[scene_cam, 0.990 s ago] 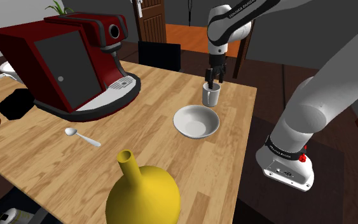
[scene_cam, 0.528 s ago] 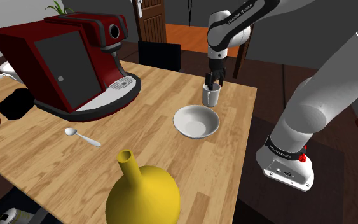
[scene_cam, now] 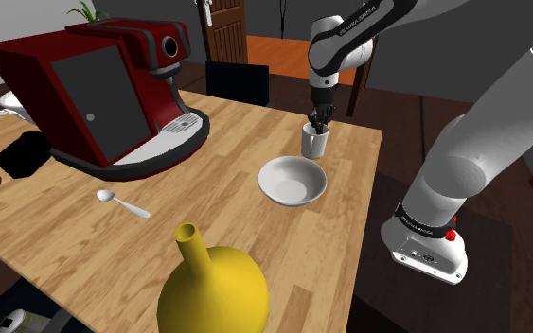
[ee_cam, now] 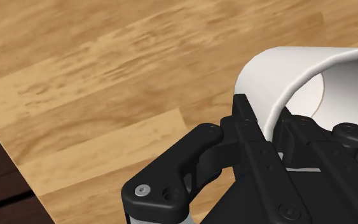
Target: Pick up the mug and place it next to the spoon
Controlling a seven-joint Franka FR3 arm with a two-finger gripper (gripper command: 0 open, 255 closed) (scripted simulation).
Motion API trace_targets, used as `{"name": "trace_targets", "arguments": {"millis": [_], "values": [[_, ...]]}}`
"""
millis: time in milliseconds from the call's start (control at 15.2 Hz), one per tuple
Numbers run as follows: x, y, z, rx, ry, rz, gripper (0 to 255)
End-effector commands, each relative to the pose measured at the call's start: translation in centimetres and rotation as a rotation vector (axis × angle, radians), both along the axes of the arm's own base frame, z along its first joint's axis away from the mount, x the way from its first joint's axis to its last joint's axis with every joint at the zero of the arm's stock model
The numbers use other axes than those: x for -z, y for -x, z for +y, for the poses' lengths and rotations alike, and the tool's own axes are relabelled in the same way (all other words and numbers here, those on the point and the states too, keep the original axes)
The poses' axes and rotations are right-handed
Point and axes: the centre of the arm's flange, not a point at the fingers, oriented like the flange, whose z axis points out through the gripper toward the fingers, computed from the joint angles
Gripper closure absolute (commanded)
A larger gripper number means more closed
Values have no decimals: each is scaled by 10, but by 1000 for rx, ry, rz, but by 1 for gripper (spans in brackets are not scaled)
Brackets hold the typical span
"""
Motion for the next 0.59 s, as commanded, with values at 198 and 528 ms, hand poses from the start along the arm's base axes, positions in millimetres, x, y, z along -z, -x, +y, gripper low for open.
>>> {"name": "trace_targets", "arguments": {"millis": [198, 528], "values": [[0, 0, 0, 0, 0, 0, 255], [-21, 0, 0, 0, 0, 0, 255]]}}
